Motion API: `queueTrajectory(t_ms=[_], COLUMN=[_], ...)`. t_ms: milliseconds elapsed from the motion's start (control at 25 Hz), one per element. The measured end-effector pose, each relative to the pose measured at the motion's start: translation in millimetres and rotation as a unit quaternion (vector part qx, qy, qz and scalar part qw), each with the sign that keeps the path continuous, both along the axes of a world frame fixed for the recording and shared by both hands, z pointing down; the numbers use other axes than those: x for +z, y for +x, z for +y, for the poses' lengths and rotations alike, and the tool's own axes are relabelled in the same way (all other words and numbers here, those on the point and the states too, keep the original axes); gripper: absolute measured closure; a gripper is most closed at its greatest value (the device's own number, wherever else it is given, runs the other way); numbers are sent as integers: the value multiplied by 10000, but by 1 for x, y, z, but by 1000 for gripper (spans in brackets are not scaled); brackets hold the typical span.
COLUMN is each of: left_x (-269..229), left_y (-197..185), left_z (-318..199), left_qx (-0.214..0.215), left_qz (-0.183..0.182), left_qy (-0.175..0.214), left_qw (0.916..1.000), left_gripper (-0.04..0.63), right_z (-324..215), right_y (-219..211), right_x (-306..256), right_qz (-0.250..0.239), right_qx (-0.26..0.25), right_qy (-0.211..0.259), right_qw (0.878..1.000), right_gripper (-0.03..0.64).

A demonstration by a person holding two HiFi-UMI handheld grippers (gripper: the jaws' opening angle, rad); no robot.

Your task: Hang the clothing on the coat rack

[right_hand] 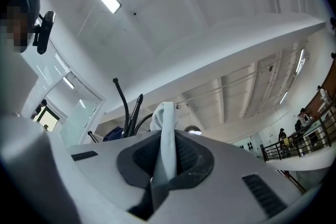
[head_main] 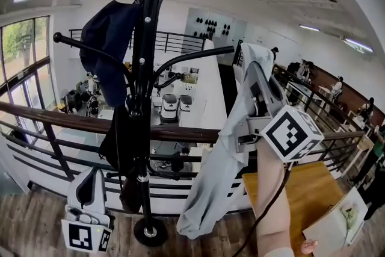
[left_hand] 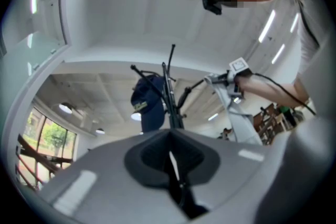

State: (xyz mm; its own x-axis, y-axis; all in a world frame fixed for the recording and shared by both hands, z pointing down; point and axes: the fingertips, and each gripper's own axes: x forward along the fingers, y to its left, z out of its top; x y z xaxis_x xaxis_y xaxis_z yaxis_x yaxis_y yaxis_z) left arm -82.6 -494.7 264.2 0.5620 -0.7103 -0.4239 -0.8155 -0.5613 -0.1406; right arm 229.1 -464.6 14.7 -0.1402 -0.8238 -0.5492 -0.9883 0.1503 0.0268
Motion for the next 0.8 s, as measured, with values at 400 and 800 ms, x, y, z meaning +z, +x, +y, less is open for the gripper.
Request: queueTrajectory(t_ms=[400, 800], left_x=[1, 3], left_y=[-12, -25], left_z=[3, 10], left_qx=[-440, -712], left_qz=[31, 53], left_qy=[-7, -43], left_qw=[9990, 9974], left_gripper=[590, 589], right_z=[-21, -34], right_y=[-11, -36], right_x=[-2, 6], right_qz=[56, 291], right_qx=[-439, -693], right_qy=[-63, -174], right_qw=[9990, 9970], right_gripper=[611, 611])
